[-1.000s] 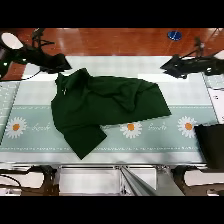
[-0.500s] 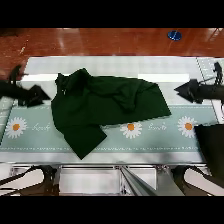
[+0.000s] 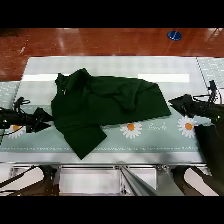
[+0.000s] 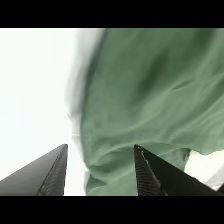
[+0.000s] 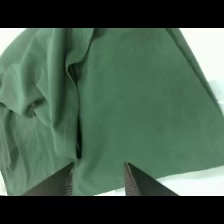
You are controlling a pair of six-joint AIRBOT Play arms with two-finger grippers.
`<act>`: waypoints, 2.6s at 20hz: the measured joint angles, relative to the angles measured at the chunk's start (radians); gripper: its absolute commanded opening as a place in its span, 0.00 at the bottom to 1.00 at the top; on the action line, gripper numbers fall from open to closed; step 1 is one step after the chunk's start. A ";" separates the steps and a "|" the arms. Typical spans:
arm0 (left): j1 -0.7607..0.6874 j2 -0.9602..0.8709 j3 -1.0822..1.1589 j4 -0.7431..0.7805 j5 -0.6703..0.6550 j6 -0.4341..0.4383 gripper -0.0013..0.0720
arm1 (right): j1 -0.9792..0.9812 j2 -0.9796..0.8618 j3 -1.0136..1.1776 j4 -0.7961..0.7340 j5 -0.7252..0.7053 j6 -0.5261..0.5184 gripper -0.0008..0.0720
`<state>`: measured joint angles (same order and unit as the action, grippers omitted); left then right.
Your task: Fold the shirts.
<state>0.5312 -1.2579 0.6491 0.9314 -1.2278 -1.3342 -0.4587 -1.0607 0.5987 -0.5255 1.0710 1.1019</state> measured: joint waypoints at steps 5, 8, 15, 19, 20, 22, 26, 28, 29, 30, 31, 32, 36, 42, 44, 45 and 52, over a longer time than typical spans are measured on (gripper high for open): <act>-0.109 -0.045 -0.026 -0.030 0.028 -0.018 0.45 | -0.072 0.023 -0.008 0.080 -0.014 0.017 0.52; -0.172 -0.061 -0.028 -0.035 0.079 -0.009 0.04 | -0.184 0.034 -0.010 0.021 -0.010 0.041 0.52; -0.209 -0.069 -0.006 -0.053 0.085 0.026 0.04 | -0.201 0.015 -0.074 -0.293 0.011 0.201 0.52; -0.212 -0.069 -0.003 -0.058 0.079 0.029 0.04 | -0.148 -0.093 -0.061 -0.260 -0.034 0.189 0.52; -0.213 -0.069 -0.003 -0.058 0.079 0.031 0.05 | -0.141 -0.123 -0.049 -0.240 -0.037 0.178 0.52; -0.213 -0.069 -0.003 -0.060 0.077 0.035 0.04 | -0.122 -0.182 -0.020 -0.193 -0.047 0.155 0.52; -0.213 -0.069 -0.003 -0.061 0.080 0.039 0.04 | -0.026 -0.291 0.036 -0.126 -0.082 0.138 0.52; -0.213 -0.069 -0.003 -0.061 0.089 0.040 0.04 | 0.035 -0.342 0.080 -0.094 -0.102 0.136 0.51; -0.213 -0.069 -0.003 -0.061 0.093 0.040 0.05 | 0.069 -0.369 0.107 -0.081 -0.114 0.137 0.31; -0.213 -0.069 -0.003 -0.061 0.098 0.040 0.05 | 0.100 -0.391 0.135 -0.084 -0.125 0.137 0.04; -0.213 -0.069 -0.003 -0.061 0.100 0.040 0.05 | 0.131 -0.410 0.165 -0.096 -0.124 0.141 0.04; -0.213 -0.069 -0.003 -0.061 0.102 0.040 0.04 | 0.158 -0.423 0.195 -0.092 -0.122 0.140 0.04; -0.212 -0.055 0.048 -0.069 0.071 0.041 0.04 | 0.220 -0.427 0.357 -0.094 -0.003 0.137 0.04; -0.212 0.113 0.430 -0.214 0.006 0.063 0.04 | 0.239 -0.197 0.777 -0.153 0.138 0.201 0.04; -0.206 0.184 0.615 -0.241 0.004 0.064 0.04 | 0.239 -0.085 0.910 -0.206 0.160 0.224 0.04; -0.196 0.221 0.708 -0.249 0.008 0.065 0.04 | 0.235 -0.025 0.971 -0.250 0.168 0.241 0.04; -0.092 0.480 1.126 -0.100 0.024 -0.006 0.04 | 0.197 0.359 1.178 -0.542 0.241 0.359 0.04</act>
<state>0.4397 -0.7780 1.7748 0.8310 -1.2034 -1.3407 -0.2615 -0.7013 1.7763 -1.0672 1.3117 1.4609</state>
